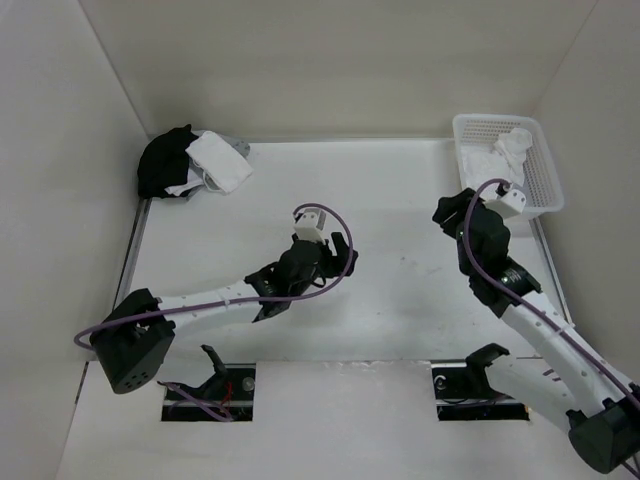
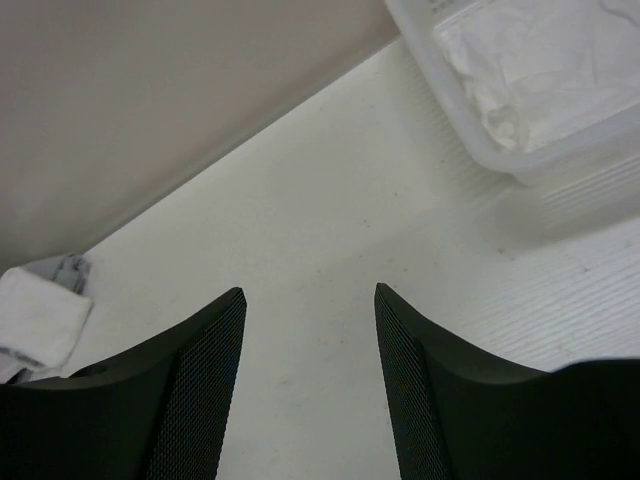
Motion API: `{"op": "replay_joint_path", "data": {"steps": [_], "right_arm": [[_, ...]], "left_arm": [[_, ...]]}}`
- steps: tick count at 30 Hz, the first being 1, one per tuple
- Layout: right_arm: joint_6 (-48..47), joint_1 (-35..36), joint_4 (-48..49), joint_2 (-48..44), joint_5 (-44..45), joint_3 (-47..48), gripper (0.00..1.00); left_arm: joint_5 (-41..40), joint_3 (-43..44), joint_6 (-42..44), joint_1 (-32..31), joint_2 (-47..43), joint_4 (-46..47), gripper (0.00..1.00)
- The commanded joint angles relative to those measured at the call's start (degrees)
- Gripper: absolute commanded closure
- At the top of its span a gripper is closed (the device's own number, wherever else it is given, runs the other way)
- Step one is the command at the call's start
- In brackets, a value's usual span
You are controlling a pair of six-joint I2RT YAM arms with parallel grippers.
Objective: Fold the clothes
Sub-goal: Grab the tank top from the pile
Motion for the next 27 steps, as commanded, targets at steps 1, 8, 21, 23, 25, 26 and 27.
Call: {"op": "replay_joint_path", "data": {"steps": [1, 8, 21, 23, 25, 26, 27], "right_arm": [[-3.44, -4.96, 2.42, 3.89, -0.44, 4.85, 0.41], [-4.5, -16.21, 13.49, 12.49, -3.16, 7.48, 0.75], [-5.73, -33.79, 4.55, 62.83, -7.64, 48.32, 0.66], [-5.03, -35.28, 2.08, 69.07, -8.26, 54.12, 0.56], [-4.24, -36.25, 0.06, 73.92, -10.71, 59.06, 0.48], [-3.71, -36.6, -1.52, 76.38, -12.81, 61.6, 0.47], [-2.66, -36.96, -2.84, 78.49, -14.66, 63.8, 0.46]], "left_arm": [[-1.93, 0.93, 2.42, -0.95, 0.5, 2.64, 0.31], [-2.28, -0.91, 2.6, 0.45, 2.16, 5.71, 0.31], [2.1, -7.59, 0.93, 6.77, 0.5, 14.24, 0.31], [3.86, -7.86, -0.47, 8.71, 0.5, 14.24, 0.31], [5.62, -8.03, -1.7, 10.2, 0.93, 14.33, 0.31], [6.5, -8.12, -2.32, 10.99, 1.37, 14.59, 0.31], [7.2, -8.21, -3.02, 11.7, 1.9, 15.03, 0.31]]}}
